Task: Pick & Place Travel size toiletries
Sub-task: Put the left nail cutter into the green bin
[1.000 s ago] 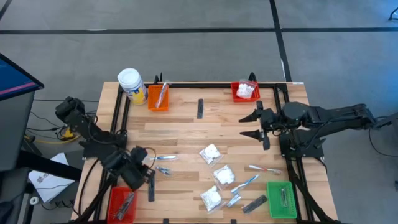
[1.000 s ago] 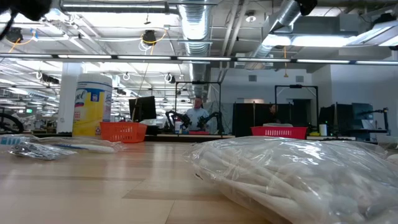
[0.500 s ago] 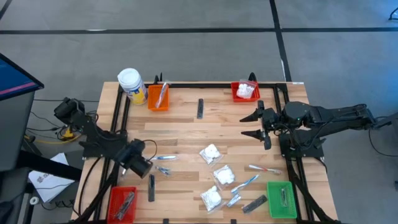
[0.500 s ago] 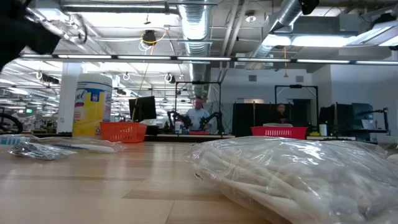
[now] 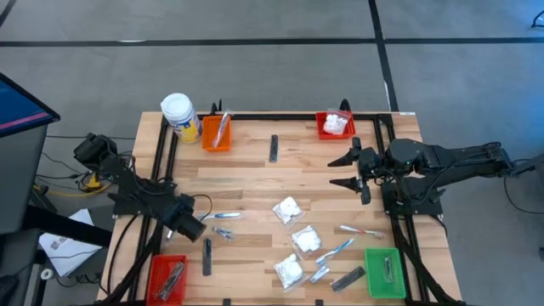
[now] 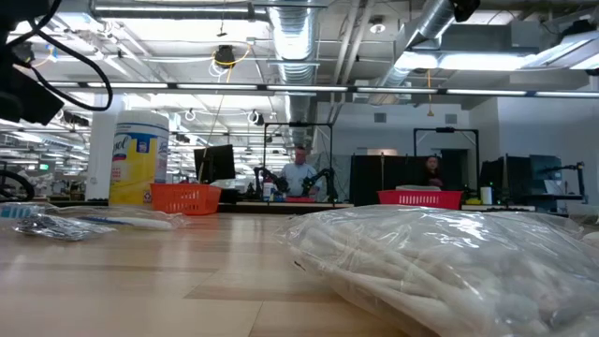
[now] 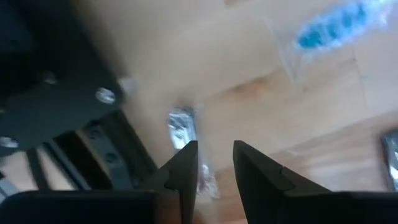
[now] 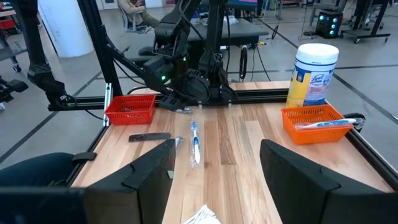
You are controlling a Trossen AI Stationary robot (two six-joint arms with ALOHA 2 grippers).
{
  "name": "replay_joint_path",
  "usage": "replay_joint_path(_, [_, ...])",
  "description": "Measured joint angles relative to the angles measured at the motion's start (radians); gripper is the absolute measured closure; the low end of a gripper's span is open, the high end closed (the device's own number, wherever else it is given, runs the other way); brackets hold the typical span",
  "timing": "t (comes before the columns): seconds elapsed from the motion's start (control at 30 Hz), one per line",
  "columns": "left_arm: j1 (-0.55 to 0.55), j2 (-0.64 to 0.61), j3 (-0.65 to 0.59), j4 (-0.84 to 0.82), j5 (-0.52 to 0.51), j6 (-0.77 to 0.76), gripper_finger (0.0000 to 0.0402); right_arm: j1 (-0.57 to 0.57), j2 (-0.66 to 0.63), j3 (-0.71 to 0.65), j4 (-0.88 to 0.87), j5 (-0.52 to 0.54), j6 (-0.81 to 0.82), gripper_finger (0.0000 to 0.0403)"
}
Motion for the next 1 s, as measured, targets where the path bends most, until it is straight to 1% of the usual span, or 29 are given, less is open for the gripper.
replay_joint_path(0.37, [-0.011,0.000,-0.003,0.006,-0.006,0.004,0.0308,0.000,0.000,0.000,0.000,0.000,0.000,0.0175])
replay_joint_path(0.53, [-0.011,0.000,-0.003,0.001,0.004,-0.033,0.0308,0.000,0.000,0.000,0.000,0.000,0.000,0.0175])
replay_joint_path(0.6, [-0.011,0.000,-0.003,0.000,0.024,-0.059,0.0304,0.000,0.000,0.000,0.000,0.000,0.000,0.0175])
replay_joint_path(0.7, [-0.011,0.000,-0.003,-0.001,0.046,-0.080,0.0281,0.000,0.000,0.000,0.000,0.000,0.000,0.0175])
replay_joint_path(0.8, [-0.011,0.000,-0.009,0.000,0.047,-0.078,0.0243,0.000,0.000,0.000,-0.001,0.000,0.000,0.0175])
replay_joint_path(1.0, [-0.013,0.000,-0.093,0.030,0.102,-0.056,0.0174,0.000,0.000,0.000,-0.002,0.000,0.000,0.0175])
